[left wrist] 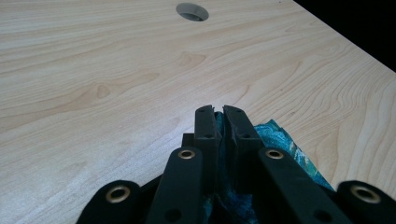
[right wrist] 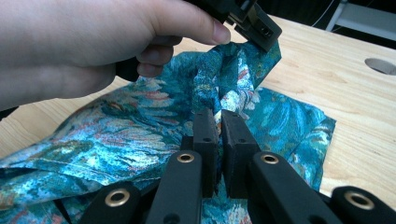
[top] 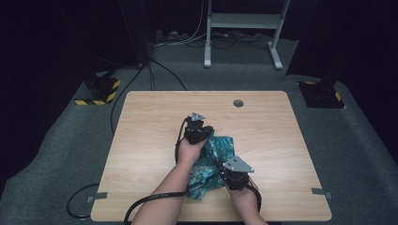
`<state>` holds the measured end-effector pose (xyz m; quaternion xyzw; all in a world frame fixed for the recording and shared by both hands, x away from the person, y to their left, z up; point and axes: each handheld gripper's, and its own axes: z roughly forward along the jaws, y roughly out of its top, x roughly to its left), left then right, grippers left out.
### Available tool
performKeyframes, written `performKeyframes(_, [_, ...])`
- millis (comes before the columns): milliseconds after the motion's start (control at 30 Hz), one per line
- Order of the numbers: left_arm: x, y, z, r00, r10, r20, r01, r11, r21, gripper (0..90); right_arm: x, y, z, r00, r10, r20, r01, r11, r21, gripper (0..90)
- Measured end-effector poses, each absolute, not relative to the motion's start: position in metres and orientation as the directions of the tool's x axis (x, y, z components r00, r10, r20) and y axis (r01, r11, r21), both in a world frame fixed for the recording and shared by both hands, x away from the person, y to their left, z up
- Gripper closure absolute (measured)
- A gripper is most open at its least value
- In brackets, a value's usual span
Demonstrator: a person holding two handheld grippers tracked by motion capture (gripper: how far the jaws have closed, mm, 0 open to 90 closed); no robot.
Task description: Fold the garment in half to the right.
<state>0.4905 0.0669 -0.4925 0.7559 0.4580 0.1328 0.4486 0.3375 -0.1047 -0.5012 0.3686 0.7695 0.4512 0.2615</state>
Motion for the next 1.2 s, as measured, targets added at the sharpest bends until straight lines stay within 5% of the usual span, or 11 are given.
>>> performKeyframes(1200, [0.485,0.027,-0.508,0.604,0.796,-0.042,0.526,-0.359,0.771,78.7,0.334,-0.118,-0.537,-0.580,0.815,-0.010,0.429,0.316,0.846,80.0])
